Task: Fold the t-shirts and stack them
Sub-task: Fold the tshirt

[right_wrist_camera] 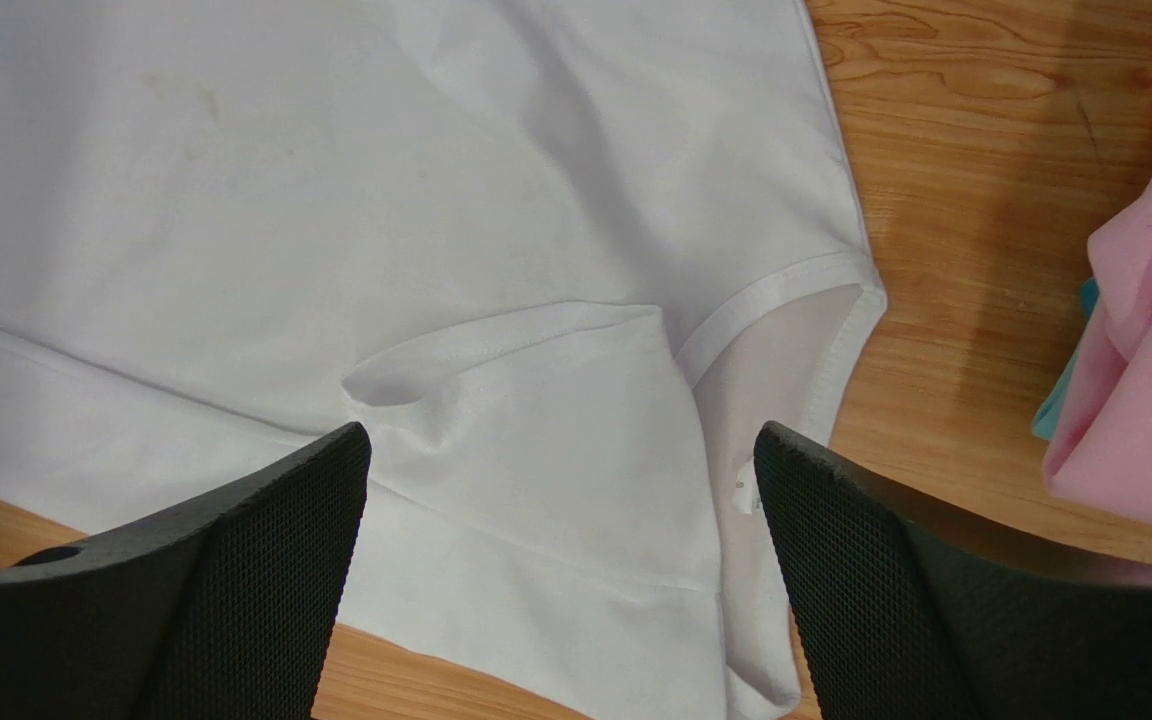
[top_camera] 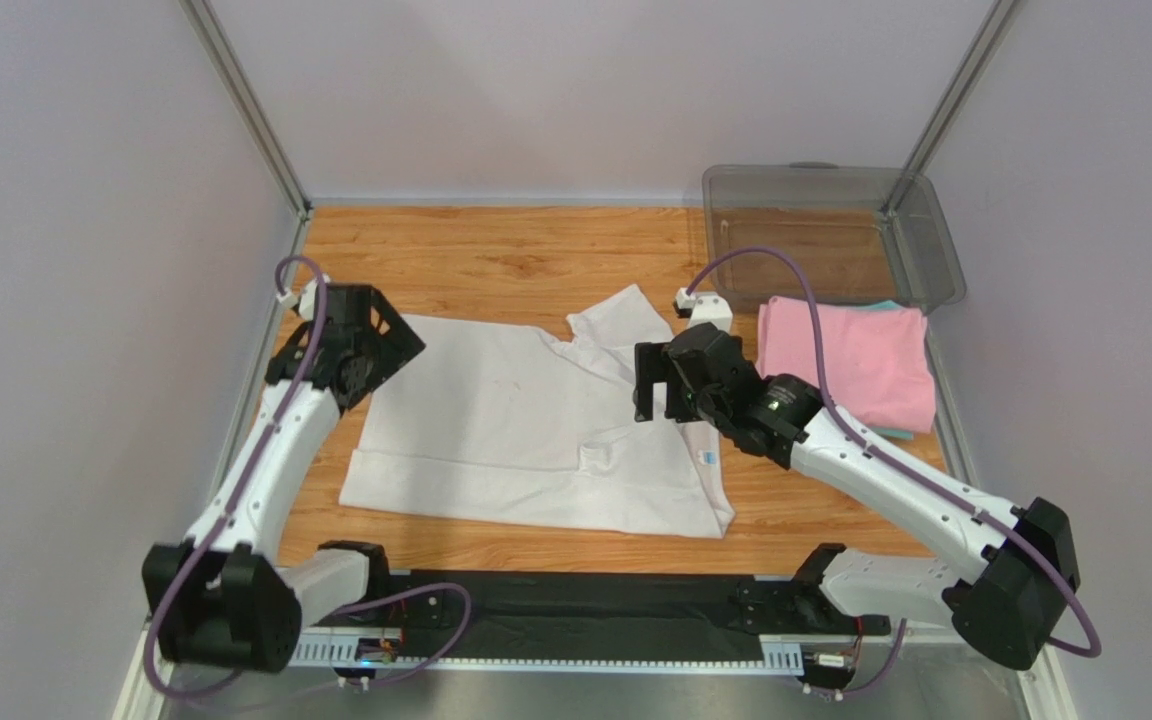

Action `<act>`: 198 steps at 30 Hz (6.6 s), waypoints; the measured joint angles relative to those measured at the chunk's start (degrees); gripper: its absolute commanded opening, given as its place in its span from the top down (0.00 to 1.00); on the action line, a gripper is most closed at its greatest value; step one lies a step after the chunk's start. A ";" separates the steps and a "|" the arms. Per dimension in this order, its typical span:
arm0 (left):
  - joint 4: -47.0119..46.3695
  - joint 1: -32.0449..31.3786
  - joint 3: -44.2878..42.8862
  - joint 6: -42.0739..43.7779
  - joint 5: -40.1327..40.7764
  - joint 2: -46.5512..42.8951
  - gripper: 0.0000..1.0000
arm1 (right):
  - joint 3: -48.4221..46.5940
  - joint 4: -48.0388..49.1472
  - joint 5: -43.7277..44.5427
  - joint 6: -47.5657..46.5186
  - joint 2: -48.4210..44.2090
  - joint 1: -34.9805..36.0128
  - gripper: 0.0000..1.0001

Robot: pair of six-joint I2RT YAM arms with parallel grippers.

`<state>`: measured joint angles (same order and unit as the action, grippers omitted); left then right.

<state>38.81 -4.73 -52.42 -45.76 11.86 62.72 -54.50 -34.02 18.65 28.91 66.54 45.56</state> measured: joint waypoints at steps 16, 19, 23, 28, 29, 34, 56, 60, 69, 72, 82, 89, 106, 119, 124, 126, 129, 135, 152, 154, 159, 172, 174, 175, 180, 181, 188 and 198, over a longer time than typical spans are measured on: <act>1.05 6.21 -43.43 10.34 0.48 52.19 0.30 | 7.56 -2.21 0.76 -5.31 0.70 -4.50 0.00; 2.10 7.26 -46.93 11.06 -0.66 56.92 0.37 | 8.48 -2.14 0.70 -5.70 -0.07 -5.53 0.00; 3.65 7.45 -50.82 11.72 -0.96 62.47 0.40 | 8.76 -2.08 0.28 -6.08 -0.81 -6.54 0.00; 4.87 7.34 -51.58 12.13 -0.96 65.09 0.46 | 9.51 -1.77 -0.15 -6.29 -1.49 -7.19 0.00; 5.11 7.34 -51.56 12.17 -0.92 65.22 0.47 | 9.66 -1.81 -0.24 -6.29 -1.51 -7.26 0.00; 5.38 7.34 -51.60 12.79 -0.79 65.81 0.57 | 9.86 -1.73 -0.92 -6.29 -1.55 -7.50 0.00; 0.55 7.39 -41.46 15.34 -3.34 60.19 1.00 | 4.11 -2.56 -2.14 -4.68 3.76 -8.07 0.00; -0.74 7.37 -39.04 15.96 -4.13 58.73 1.00 | -7.69 -1.77 -2.12 -4.79 12.96 -10.75 0.00; -2.38 7.39 -37.99 16.44 -4.74 58.21 1.00 | -42.29 0.55 -5.84 -8.20 46.45 -18.27 0.04; -2.80 7.39 -37.92 16.57 -4.52 58.21 1.00 | -55.30 -0.66 -5.57 -10.36 59.01 -19.39 0.07; -3.91 7.34 -37.09 16.65 -3.50 57.81 1.00 | -76.78 -3.65 -4.28 -14.93 79.93 -20.52 0.29; -3.93 7.34 -37.09 16.65 -3.26 57.81 1.00 | -75.65 -2.54 -5.75 -15.37 80.35 -20.50 0.68; -3.93 7.34 -37.09 16.63 -3.17 57.81 1.00 | -69.07 -2.95 -5.25 -15.28 76.17 -20.48 0.91; -3.91 7.34 -37.09 16.63 -3.13 57.81 1.00 | -69.44 -3.32 -4.79 -16.61 76.00 -20.52 1.00; -3.93 7.34 -37.09 16.61 -2.99 57.81 1.00 | -71.91 -3.13 -3.61 -18.36 75.97 -21.05 1.00; -3.91 7.37 -37.09 16.63 -2.91 57.81 1.00 | -72.61 -2.80 -3.67 -18.95 75.95 -21.55 1.00; -3.91 7.37 -37.09 16.63 -2.80 57.81 1.00 | -72.83 -2.58 -5.70 -19.65 75.91 -22.64 0.85; -3.91 7.37 -37.09 16.63 -2.78 57.81 1.00 | -69.35 -2.27 -12.81 -20.61 74.64 -23.91 0.59; -3.91 7.39 -37.09 16.63 -2.80 57.81 1.00 | -65.44 -2.10 -18.23 -20.74 73.81 -23.61 1.00; -3.91 7.39 -37.09 16.61 -2.78 57.81 1.00 | -65.44 -2.03 -17.59 -20.83 73.81 -23.56 1.00; -3.91 7.39 -37.09 16.63 -2.75 57.81 1.00 | -67.54 -2.97 -14.29 -21.38 73.88 -23.52 1.00; -3.87 7.63 -37.09 16.59 -2.34 57.81 1.00 | -71.54 -2.29 -9.97 -22.69 74.03 -25.38 1.00; -3.87 7.65 -37.09 16.59 -2.40 57.79 1.00 | -71.41 -1.92 -11.23 -23.26 74.03 -25.64 1.00; -3.85 7.67 -37.09 16.59 -2.54 57.75 1.00 | -71.19 -1.64 -11.76 -23.43 74.01 -25.77 1.00; -3.78 7.78 -36.06 16.46 -2.75 56.96 1.00 | -67.17 0.76 -13.73 -24.22 73.37 -25.81 1.00; -3.65 7.78 -35.58 16.35 -2.75 56.57 1.00 | -64.96 1.44 -14.25 -24.35 72.52 -25.77 1.00; -3.78 7.78 -30.95 15.63 -3.04 51.23 1.00 | -52.28 2.84 -18.03 -25.73 62.23 -24.79 1.00; -6.60 7.78 -17.86 14.58 -3.23 35.87 1.00 | -31.56 7.56 -19.37 -25.83 39.17 -19.76 1.00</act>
<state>32.21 3.05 -70.28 -31.18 8.62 98.59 -86.06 -26.46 -0.71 3.07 105.71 25.80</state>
